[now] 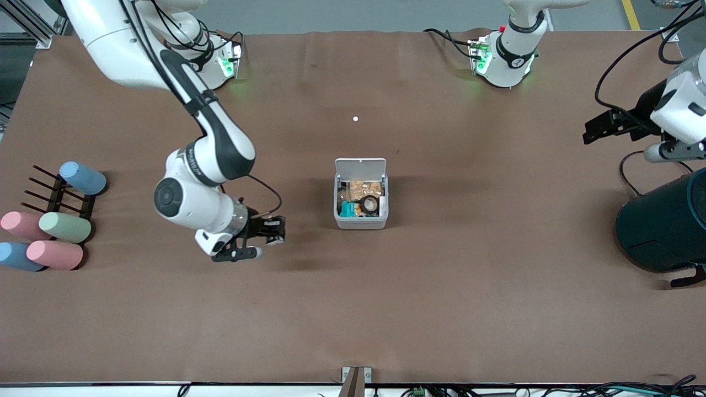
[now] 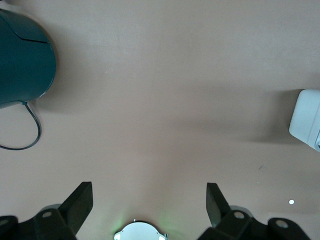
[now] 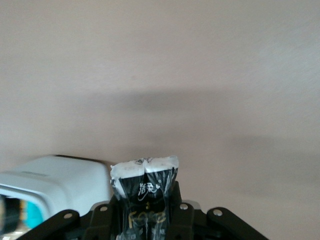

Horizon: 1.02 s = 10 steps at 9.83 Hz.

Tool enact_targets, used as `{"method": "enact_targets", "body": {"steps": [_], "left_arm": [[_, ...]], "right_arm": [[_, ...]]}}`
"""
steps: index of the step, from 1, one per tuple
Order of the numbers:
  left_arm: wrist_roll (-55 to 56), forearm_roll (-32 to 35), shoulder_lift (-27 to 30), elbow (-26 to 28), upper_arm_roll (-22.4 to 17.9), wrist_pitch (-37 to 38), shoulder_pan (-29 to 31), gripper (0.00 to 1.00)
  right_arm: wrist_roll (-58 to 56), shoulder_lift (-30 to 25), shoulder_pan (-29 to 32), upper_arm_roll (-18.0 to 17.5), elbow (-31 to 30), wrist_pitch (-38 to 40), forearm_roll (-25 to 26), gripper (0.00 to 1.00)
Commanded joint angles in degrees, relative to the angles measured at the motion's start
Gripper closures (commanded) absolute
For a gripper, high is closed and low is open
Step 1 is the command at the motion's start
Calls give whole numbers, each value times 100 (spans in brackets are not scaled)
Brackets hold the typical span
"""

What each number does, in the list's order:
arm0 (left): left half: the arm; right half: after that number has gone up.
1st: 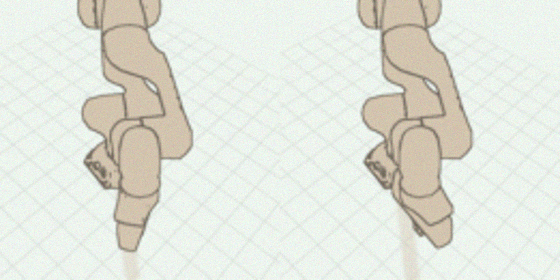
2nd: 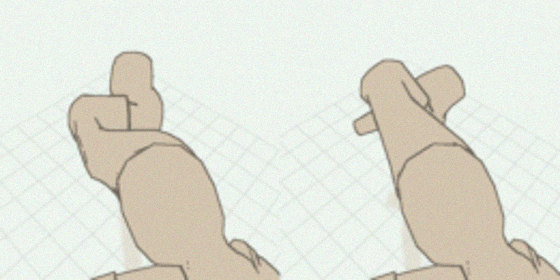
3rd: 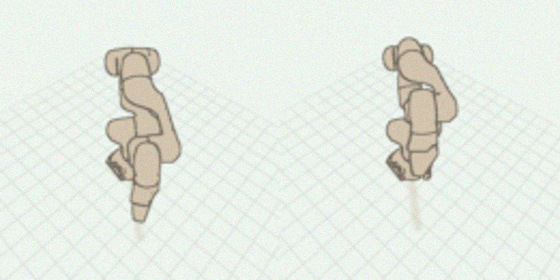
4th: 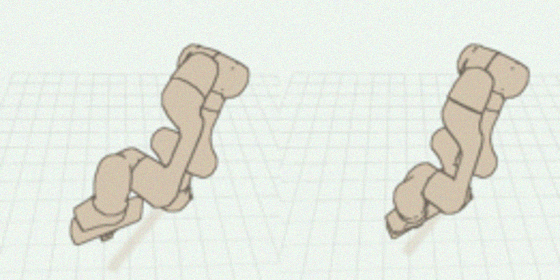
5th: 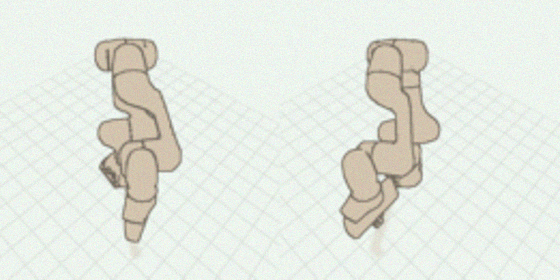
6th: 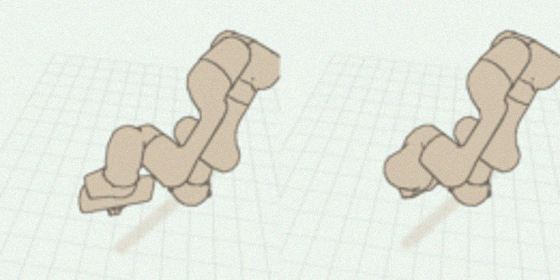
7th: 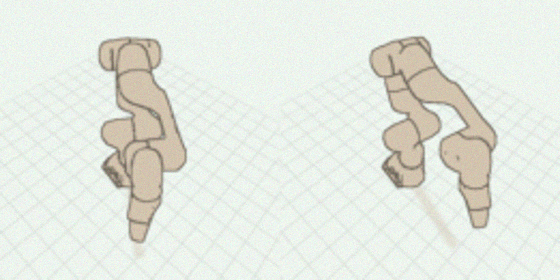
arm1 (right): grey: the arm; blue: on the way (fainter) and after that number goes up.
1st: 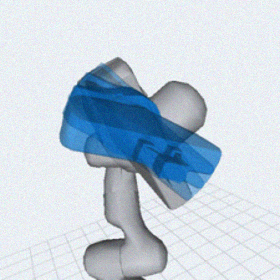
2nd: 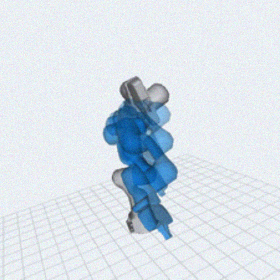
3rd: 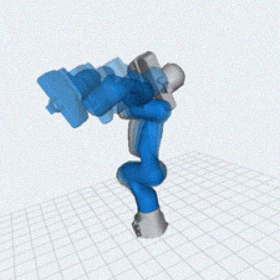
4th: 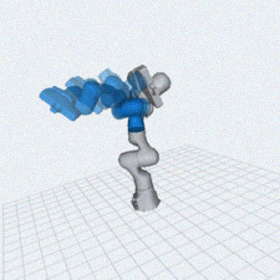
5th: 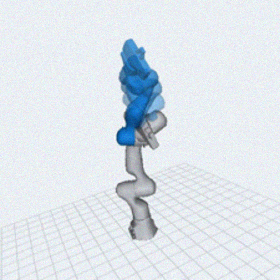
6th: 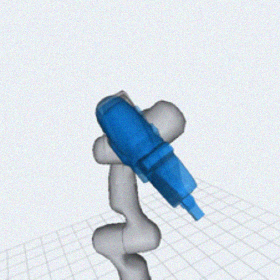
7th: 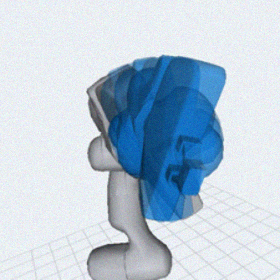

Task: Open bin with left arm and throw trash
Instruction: 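Carry the tissue packet over the open bin with the right gripper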

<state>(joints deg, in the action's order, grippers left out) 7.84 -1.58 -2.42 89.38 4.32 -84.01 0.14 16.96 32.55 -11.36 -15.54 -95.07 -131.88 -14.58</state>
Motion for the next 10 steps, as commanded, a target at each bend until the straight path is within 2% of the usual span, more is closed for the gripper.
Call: {"method": "enact_targets", "body": {"steps": [1, 4, 7, 9, 10], "left_arm": [[-55, 17, -101, -201, -10, 51, -22, 0], [-142, 43, -31, -289, -10, 60, -14, 0], [-938, 280, 179, -439, -27, 43, 4, 0], [-873, 202, 242, -439, -142, 43, -5, 0], [-846, 193, 242, -439, -142, 43, -5, 0]], "right_arm": [[1042, -82, -470, 7, 146, 13, -53, 62], [2143, -82, -1157, 25, 401, 31, 26, 62], [2251, -56, -1448, 60, 419, 13, 69, 60], [2251, -38, -1510, 68, 410, 13, 96, 38], [2251, -38, -1510, 68, 419, 13, 96, 31]]}}
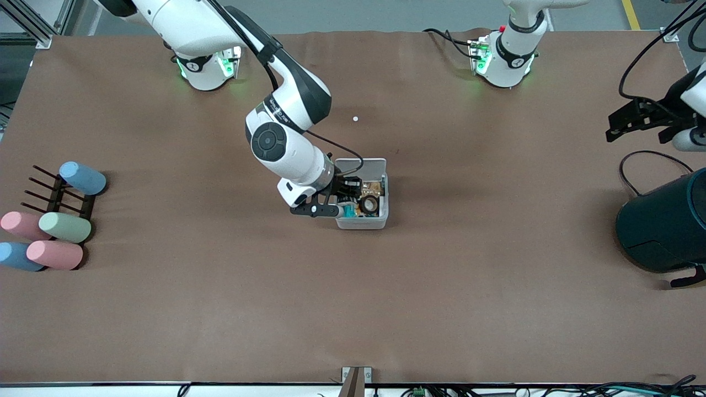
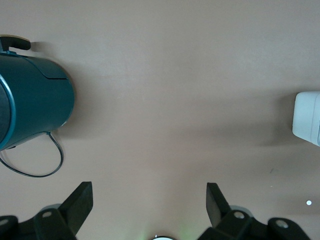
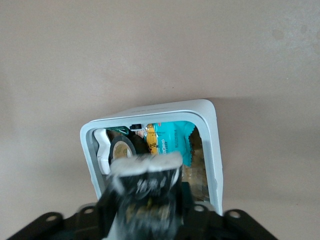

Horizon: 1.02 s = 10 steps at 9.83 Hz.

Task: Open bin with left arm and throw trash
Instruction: 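Open the right gripper to drop the tissue packet into the bin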

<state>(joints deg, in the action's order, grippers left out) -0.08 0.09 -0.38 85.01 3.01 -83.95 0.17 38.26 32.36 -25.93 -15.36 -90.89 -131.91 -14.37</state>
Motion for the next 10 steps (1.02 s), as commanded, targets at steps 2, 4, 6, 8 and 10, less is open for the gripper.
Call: {"method": "enact_targets", "body": {"steps": [2, 4, 6, 8, 10], "left_arm": [[-44, 9, 11, -2, -11, 11, -8, 0], [357, -149, -41, -2, -20, -24, -8, 0], [386, -158, -42, 7, -20, -112, 1, 0], [351, -149, -24, 24, -20, -104, 1, 0], [351, -114, -15, 25, -11, -77, 1, 0]], "right_arm": [[111, -19, -35, 50, 1, 16, 75, 25], [59, -28, 44, 59, 10, 25, 84, 25], [-142, -63, 167, 199, 1, 95, 720, 22], [-510, -98, 360, 200, 1, 514, 1732, 22], [-1649, -291, 877, 174, -25, 1067, 1763, 22]]}}
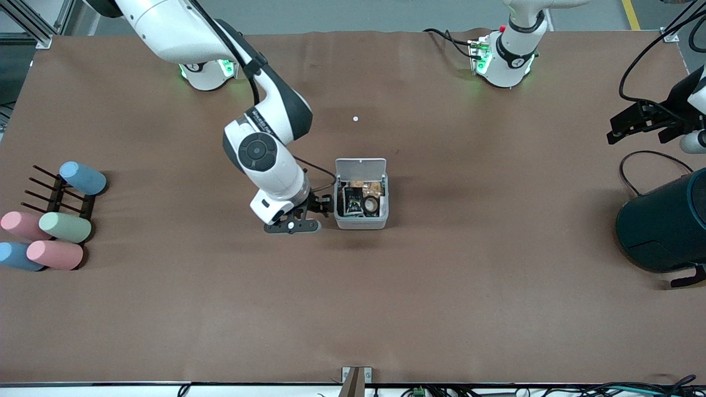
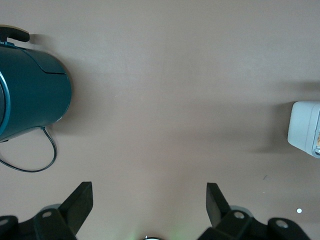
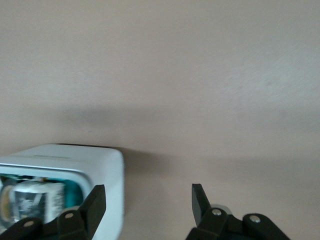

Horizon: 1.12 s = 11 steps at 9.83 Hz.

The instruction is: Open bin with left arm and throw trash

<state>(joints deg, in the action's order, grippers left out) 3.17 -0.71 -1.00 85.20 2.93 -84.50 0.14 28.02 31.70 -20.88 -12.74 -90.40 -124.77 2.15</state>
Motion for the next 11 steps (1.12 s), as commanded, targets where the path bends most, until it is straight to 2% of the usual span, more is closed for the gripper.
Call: {"method": "enact_targets", "body": {"steps": [1, 4, 5, 6, 8, 9, 11], "left_arm": [[34, -26, 56, 6, -3, -23, 4, 0], [35, -26, 48, -3, -3, -23, -5, 0], [26, -17, 39, -12, -3, -23, 4, 0], [34, -17, 48, -3, -3, -23, 4, 0], [70, -17, 65, -12, -3, -23, 4, 0], [70, -17, 74, -3, -3, -14, 4, 0], [61, 0, 74, -12, -3, -5, 4, 0]], "right_arm": [[-1023, -347, 574, -88, -126, 530, 101, 22], [-2095, -812, 1146, -71, -206, 1066, 31, 22], [-2447, -1058, 1287, 60, -206, 1408, -47, 20], [-2781, -1321, 1340, 348, -206, 1776, -266, 18], [-3721, -1822, 1385, 1164, -206, 2279, -706, 10], [-3786, -2025, 1463, 1360, -215, 2438, -707, 2], [-3778, -2455, 1797, 1537, -215, 3000, -690, 0]]}}
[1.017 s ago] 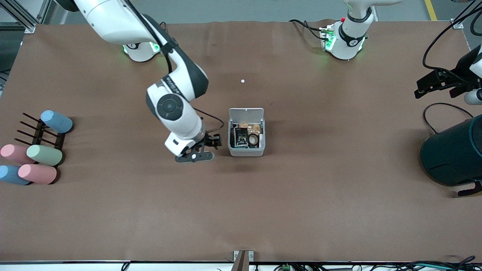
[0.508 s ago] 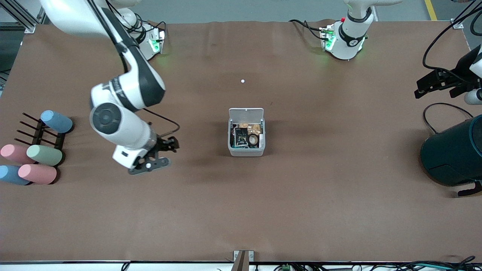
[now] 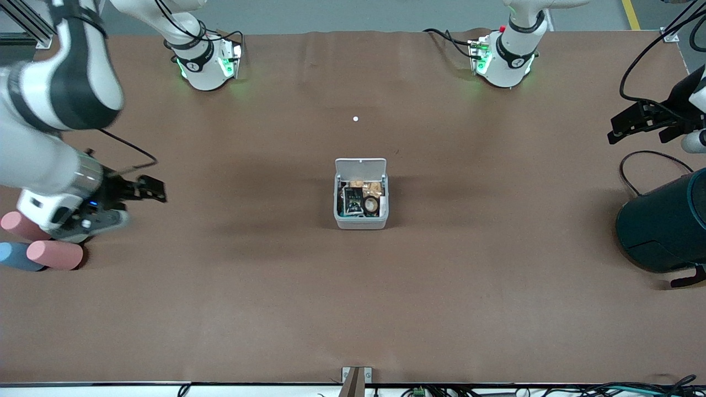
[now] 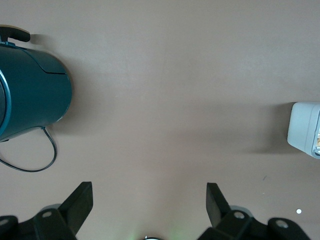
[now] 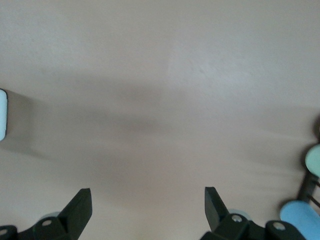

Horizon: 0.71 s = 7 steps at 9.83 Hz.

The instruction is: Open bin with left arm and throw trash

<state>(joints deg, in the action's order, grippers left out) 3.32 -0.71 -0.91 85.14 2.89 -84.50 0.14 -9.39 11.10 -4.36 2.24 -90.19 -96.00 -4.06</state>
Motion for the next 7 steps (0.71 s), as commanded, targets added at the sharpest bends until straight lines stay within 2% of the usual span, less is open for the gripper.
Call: {"method": "enact_targets", "body": {"steps": [1, 4, 7], "left_arm": [[28, 9, 56, -6, 1, -5, 4, 0], [37, 70, 47, 3, 71, 12, -66, 0], [71, 114, 21, -15, 106, -49, -58, 0]], "right_arm": [[-45, -589, 163, 223, -218, 429, -16, 0], [-19, -1170, 268, 409, -43, 590, 54, 0], [-18, -1171, 409, 409, 668, 1170, 493, 0]]}}
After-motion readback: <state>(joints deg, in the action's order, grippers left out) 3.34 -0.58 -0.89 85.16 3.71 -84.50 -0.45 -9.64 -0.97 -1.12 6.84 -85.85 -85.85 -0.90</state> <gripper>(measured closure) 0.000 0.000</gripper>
